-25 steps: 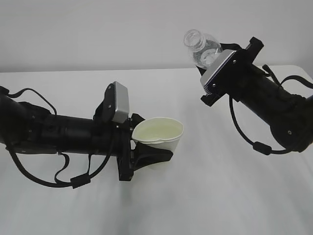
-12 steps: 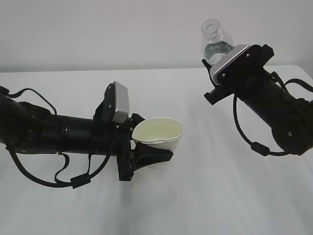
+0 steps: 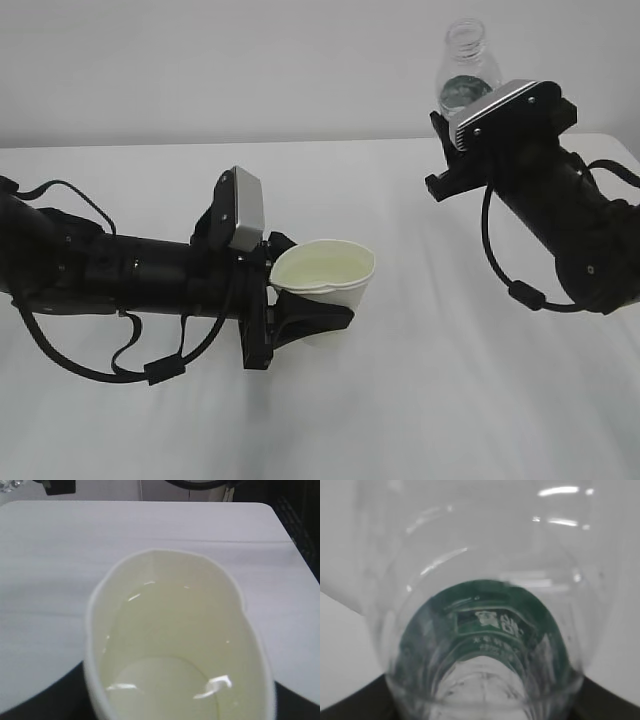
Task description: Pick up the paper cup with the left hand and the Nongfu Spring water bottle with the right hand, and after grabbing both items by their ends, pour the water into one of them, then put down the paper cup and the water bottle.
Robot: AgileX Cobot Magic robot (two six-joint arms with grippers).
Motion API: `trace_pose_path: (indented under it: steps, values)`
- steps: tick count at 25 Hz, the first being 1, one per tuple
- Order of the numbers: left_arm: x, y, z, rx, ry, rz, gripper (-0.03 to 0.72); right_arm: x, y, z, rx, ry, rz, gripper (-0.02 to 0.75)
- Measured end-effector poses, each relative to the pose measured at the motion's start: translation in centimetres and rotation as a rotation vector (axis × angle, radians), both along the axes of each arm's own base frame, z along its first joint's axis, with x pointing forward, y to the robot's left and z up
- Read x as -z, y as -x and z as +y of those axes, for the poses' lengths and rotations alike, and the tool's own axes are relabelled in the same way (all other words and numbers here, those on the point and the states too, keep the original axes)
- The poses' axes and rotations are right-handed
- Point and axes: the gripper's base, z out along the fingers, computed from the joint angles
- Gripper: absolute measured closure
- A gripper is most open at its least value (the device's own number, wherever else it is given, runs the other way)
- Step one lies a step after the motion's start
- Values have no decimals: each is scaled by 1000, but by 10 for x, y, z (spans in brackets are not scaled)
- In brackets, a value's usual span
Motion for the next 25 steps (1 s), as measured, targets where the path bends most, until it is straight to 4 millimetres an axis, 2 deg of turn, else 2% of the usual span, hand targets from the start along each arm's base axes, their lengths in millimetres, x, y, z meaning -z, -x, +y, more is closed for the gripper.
trace_pose_path:
  steps: [12,25]
  values:
    - [0,0,0,0,0,0,274,6,-2,-8,80,-176,104,330]
    - [0,0,0,3,5,0,274,19,-2,-11,131,-234,259,331]
